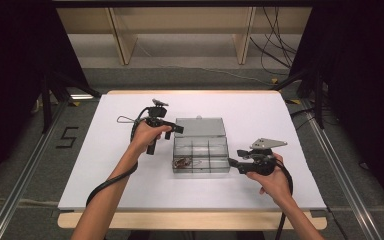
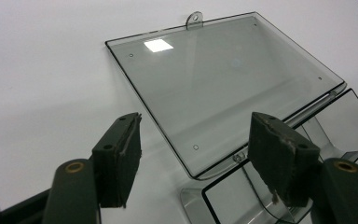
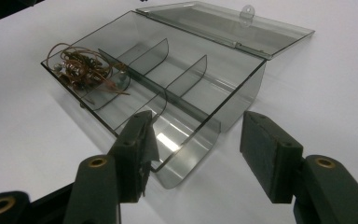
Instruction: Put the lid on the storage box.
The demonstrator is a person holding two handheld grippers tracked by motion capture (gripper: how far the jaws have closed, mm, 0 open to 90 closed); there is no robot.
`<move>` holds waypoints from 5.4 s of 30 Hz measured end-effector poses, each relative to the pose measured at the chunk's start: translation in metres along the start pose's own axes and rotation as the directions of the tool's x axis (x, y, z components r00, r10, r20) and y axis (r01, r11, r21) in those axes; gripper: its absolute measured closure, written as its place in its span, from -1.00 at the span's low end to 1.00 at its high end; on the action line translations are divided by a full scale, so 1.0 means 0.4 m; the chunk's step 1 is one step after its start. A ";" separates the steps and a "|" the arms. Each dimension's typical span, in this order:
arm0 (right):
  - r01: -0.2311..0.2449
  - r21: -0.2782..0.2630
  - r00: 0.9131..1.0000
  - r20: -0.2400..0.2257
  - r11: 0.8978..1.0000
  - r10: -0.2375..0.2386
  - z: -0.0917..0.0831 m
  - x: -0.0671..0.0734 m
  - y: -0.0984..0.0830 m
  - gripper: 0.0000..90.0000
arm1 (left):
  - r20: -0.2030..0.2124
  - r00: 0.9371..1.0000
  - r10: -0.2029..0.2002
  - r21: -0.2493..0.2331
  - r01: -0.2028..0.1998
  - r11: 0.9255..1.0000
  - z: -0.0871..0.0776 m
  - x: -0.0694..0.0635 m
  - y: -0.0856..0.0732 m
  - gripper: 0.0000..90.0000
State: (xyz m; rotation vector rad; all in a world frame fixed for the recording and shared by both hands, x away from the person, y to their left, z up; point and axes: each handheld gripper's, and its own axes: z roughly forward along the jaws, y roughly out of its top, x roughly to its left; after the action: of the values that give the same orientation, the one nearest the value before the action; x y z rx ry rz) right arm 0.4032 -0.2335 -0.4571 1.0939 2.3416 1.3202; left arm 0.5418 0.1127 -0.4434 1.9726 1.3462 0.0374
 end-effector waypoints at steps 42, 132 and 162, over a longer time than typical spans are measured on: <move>-0.014 0.034 1.000 0.005 0.999 0.013 0.052 0.005 0.004 0.03 | 0.025 0.997 -0.067 0.070 0.065 0.995 0.063 0.015 0.001 -0.27; 0.041 0.088 0.999 0.015 0.995 -0.042 0.070 0.011 -0.005 0.28 | 0.010 0.999 -0.046 0.026 0.046 0.999 0.046 0.005 0.006 0.02; 0.042 0.088 0.999 0.030 0.995 -0.045 0.070 0.019 -0.005 0.28 | 0.046 0.997 -0.058 -0.071 0.061 0.996 0.008 0.005 0.002 0.28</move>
State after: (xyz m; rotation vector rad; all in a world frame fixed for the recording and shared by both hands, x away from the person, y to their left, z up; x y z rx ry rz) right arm 0.4119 -0.2110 -0.4734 1.0743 2.4062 1.1874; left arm 0.5449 0.1124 -0.4461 1.8620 1.3565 0.0142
